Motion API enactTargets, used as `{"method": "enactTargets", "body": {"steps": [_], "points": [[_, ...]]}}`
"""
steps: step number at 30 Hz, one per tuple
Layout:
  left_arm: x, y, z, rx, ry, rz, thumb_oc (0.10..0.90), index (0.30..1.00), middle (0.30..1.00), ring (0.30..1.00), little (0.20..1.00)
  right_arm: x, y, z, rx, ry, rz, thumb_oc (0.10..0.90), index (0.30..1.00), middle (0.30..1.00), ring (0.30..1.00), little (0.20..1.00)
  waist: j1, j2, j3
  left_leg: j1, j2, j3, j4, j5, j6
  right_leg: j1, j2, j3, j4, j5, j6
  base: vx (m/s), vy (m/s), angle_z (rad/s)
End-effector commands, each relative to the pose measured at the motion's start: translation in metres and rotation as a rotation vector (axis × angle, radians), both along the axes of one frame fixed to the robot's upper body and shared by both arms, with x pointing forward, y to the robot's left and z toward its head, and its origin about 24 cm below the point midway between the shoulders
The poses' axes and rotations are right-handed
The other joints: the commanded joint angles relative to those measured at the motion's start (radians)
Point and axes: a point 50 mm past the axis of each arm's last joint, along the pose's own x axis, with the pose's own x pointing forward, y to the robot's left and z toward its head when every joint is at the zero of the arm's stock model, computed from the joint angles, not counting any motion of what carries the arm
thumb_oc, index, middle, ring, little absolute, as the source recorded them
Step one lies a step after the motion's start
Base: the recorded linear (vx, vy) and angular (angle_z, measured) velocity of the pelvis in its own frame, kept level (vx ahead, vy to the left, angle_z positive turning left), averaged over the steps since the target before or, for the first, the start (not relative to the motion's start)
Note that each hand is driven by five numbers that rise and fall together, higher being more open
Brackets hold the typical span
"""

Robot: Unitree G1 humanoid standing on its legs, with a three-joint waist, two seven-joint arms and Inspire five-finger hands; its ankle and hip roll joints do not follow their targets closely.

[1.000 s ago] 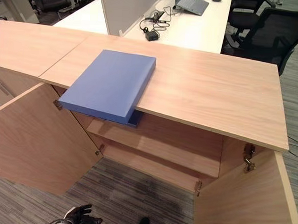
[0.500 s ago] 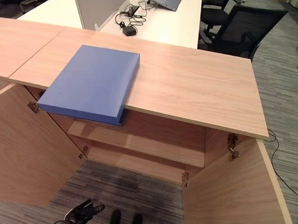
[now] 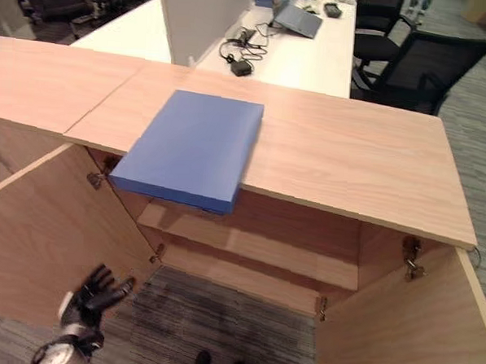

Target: Put the empty folder in the office cabinet

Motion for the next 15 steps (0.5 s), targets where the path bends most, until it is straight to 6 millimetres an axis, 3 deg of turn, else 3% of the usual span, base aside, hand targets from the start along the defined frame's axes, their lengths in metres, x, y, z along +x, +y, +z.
{"method": "enactTargets", "body": {"steps": [1,4,7,8,14,15], "points": [[0.02,0.033,0.073,0.504,-0.177,0.032,0.8,0.9,0.9,0.9,0.9,-0.004,-0.016,0.004,-0.051,0.035,0.028,0.8,0.9,0.9,0.9,0.9,0.019,-0.046,-0.046,0.001,-0.009,-0.021,-0.008,-0.092,-0.019,0.007,-0.06,-0.017,0.0,-0.055,0.123,0.04,-0.033,0.13],[0.027,0.038,0.119,0.78,-0.28,0.056,0.8,0.9,0.9,0.9,0.9,0.001,-0.014,0.004,-0.05,0.019,0.047,0.8,0.9,0.9,0.9,0.9,0.025,-0.051,-0.052,0.006,-0.01,-0.031,-0.008,-0.095,-0.02,0.009,-0.06,-0.022,0.0,-0.057,0.124,0.02,-0.014,0.15],[0.037,0.025,0.17,1.032,-0.45,0.078,0.8,0.9,0.9,0.9,0.9,0.002,-0.002,0.001,-0.033,0.029,0.109,0.8,0.9,0.9,0.9,0.9,0.025,-0.053,-0.059,0.015,-0.013,-0.034,-0.008,-0.1,-0.021,0.015,-0.061,-0.023,0.0,-0.058,0.125,0.02,-0.004,0.15],[0.037,0.025,0.171,1.034,-0.45,0.079,0.8,0.9,0.9,0.9,0.9,0.002,-0.002,0.001,-0.032,0.029,0.109,0.8,0.9,0.9,0.9,0.9,0.025,-0.054,-0.058,0.015,-0.013,-0.034,-0.008,-0.101,-0.021,0.015,-0.061,-0.023,0.0,-0.058,0.125,0.01,-0.003,0.07],[0.053,-0.011,0.237,1.323,-0.748,0.083,0.8,0.9,0.9,0.9,0.9,0.006,0.012,-0.002,0.006,0.022,0.215,0.8,0.9,0.9,0.9,0.9,-0.003,-0.051,-0.077,0.039,-0.015,-0.018,-0.008,-0.121,-0.02,0.029,-0.065,-0.013,0.0,-0.06,0.129,0.02,0.002,-0.02],[0.054,-0.011,0.237,1.323,-0.748,0.083,0.8,0.9,0.9,0.9,0.9,0.006,0.012,-0.002,0.006,0.022,0.215,0.8,0.9,0.9,0.9,0.9,-0.002,-0.052,-0.077,0.04,-0.015,-0.018,-0.008,-0.121,-0.02,0.03,-0.065,-0.013,0.0,-0.06,0.129,0.01,0.007,-0.04]]}}
